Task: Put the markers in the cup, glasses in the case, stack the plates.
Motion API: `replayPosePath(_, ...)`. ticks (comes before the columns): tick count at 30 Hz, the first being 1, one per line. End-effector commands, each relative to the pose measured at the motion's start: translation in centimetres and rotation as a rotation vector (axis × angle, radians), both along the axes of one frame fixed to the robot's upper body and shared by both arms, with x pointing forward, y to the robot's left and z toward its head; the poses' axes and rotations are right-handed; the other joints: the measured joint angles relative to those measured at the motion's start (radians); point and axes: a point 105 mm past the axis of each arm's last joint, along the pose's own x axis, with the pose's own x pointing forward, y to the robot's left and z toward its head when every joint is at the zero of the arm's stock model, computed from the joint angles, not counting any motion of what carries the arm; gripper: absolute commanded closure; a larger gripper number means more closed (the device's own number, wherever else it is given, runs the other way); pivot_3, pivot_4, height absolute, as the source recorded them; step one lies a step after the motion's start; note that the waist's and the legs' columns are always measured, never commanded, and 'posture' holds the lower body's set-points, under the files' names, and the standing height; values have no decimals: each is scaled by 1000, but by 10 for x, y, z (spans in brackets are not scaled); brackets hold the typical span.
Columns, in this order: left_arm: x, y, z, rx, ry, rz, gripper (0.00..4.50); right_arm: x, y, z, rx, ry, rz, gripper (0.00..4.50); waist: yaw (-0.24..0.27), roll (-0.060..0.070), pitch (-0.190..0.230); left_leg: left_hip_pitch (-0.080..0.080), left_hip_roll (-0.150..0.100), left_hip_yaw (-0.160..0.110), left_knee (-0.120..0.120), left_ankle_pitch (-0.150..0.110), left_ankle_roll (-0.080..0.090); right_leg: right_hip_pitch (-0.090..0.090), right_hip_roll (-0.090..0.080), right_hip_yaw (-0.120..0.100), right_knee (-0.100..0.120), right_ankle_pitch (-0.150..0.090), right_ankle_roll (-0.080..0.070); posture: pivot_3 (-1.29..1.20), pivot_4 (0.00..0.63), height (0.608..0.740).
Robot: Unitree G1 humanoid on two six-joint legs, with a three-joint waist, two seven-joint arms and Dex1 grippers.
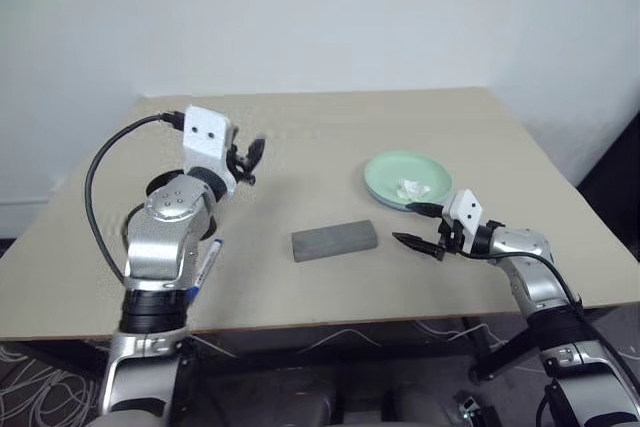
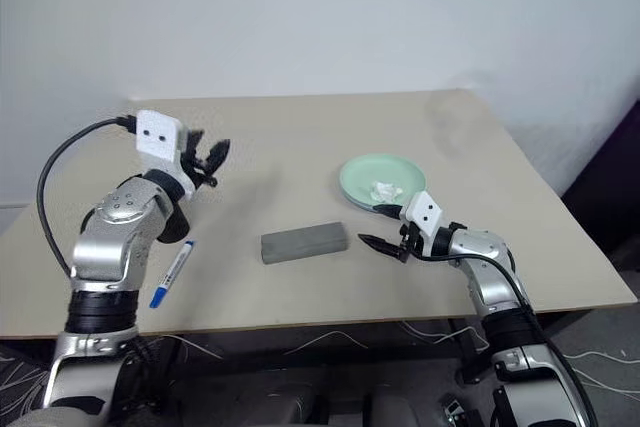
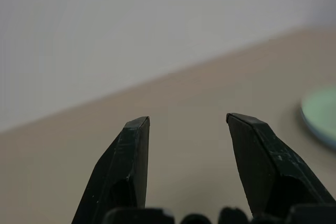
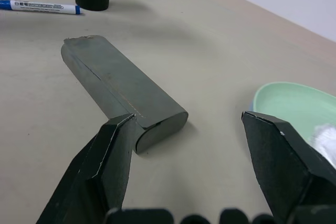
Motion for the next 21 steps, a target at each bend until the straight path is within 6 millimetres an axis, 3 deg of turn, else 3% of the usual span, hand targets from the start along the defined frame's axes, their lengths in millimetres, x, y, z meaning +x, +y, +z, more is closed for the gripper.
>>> replayPosePath(1, -14, 3, -14, 69, 137, 11, 2092, 4, 1, 14, 2, -57, 7, 1004, 1, 0, 0, 0, 0, 0, 0, 0, 0, 0, 0, 0, 0, 0, 0, 0, 0, 734)
replayPosePath(5, -28, 25, -45, 8, 335, 183, 2092, 4, 2, 12, 0, -55, 9, 1004, 7, 0, 0, 0, 0, -1, 0, 0, 0, 0, 0, 0, 0, 0, 0, 0, 0, 734)
replayPosePath(9, -36, 39, -59, -15, 404, 272, 2092, 4, 3, 12, -2, -55, 13, 1004, 9, 0, 0, 0, 0, -1, 0, 0, 0, 0, -1, 0, 0, 0, 0, 0, 0, 734)
replayPosePath(15, -45, 42, -69, -32, 470, 317, 204, 4, 3, 12, -4, -57, 14, 1004, 11, 0, 0, 0, 0, -1, 0, 0, 0, 0, -1, 0, -1, 0, 0, 0, 0, 734)
replayPosePath(21, -52, 45, -77, -27, 523, 354, 204, 5, 4, 10, -4, -55, 13, 1004, 11, 0, 0, 0, 0, -1, -1, 0, 0, 0, -1, 0, -1, 0, 0, 0, 0, 734)
